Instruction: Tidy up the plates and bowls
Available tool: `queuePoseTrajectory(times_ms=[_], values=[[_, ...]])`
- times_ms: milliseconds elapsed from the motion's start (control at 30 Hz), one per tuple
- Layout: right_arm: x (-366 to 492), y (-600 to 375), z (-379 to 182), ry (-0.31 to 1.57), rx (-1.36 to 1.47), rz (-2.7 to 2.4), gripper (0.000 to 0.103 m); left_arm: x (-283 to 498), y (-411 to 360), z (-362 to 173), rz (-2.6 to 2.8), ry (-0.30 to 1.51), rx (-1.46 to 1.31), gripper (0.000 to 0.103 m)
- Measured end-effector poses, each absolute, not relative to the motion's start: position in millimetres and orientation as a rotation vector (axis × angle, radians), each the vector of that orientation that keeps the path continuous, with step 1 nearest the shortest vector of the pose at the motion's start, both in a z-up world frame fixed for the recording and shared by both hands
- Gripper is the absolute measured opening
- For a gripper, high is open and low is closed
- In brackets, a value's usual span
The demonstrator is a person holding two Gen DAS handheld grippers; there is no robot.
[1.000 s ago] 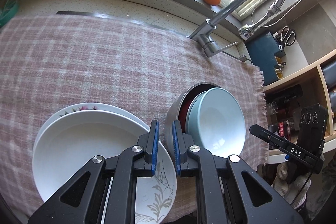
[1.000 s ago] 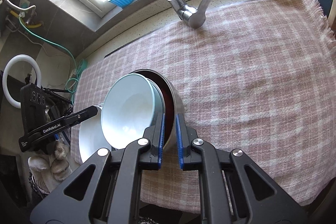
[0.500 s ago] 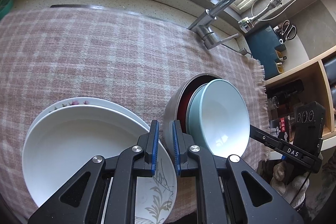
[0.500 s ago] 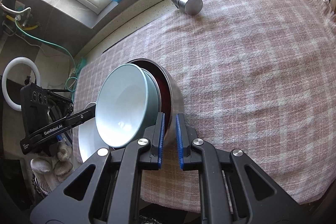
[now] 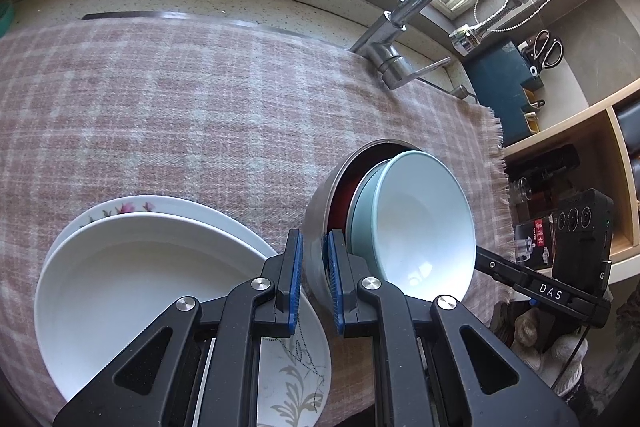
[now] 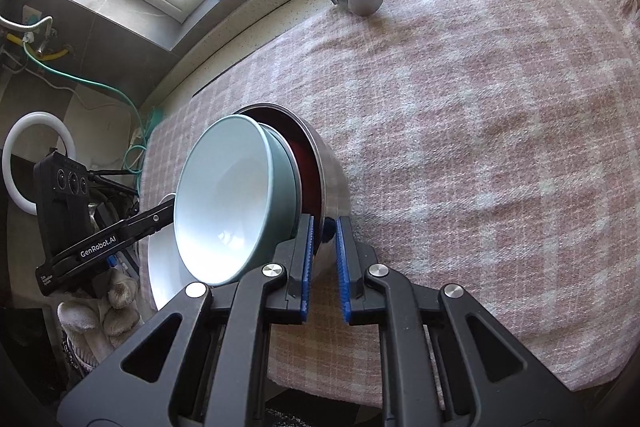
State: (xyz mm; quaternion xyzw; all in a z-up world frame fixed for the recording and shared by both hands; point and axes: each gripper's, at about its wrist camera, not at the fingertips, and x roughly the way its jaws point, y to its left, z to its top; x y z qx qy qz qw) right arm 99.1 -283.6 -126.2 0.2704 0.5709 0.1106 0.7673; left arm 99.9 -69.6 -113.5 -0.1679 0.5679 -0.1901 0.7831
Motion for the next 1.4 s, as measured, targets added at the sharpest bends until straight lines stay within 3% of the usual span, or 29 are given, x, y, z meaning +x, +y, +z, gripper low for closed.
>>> queuePoseTrajectory(times_ms=[733,1400], values=[[103,-280,-124,1.247,0.550,0.244,0.013,105,-79,-119,-0.420,1.242,-0.339,0.007],[99,-249,-61,1.167,0.478,0.342,0.013,75,-47,-62,-0.367,1.099,-0.366,0.007]])
